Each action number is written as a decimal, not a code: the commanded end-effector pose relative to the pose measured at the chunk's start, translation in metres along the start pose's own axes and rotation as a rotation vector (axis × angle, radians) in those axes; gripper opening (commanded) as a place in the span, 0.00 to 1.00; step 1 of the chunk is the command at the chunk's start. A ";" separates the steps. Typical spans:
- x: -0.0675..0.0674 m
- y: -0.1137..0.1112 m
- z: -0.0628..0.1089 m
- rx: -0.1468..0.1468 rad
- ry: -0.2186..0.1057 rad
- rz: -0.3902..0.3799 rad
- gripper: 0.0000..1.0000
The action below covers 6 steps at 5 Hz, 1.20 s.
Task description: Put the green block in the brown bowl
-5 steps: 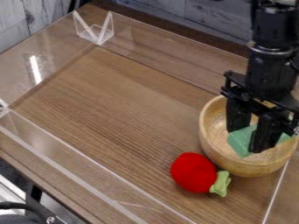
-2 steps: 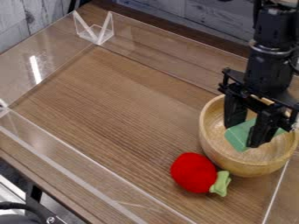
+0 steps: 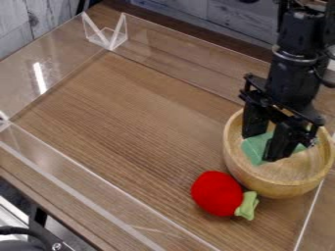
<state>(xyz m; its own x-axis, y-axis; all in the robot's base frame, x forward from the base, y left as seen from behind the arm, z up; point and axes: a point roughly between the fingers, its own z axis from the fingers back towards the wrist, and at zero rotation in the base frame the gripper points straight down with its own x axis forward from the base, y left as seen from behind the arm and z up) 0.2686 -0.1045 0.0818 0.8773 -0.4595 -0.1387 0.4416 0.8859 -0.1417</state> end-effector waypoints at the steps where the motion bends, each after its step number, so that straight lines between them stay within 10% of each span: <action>1: 0.002 0.001 0.014 0.044 -0.048 -0.074 0.00; 3: -0.012 0.001 0.016 0.093 -0.081 -0.126 0.00; 6: -0.010 0.000 0.022 0.109 -0.148 -0.006 0.00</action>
<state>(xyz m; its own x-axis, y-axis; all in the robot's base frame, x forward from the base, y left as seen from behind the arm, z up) 0.2573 -0.0954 0.0893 0.8931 -0.4469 -0.0510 0.4450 0.8944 -0.0451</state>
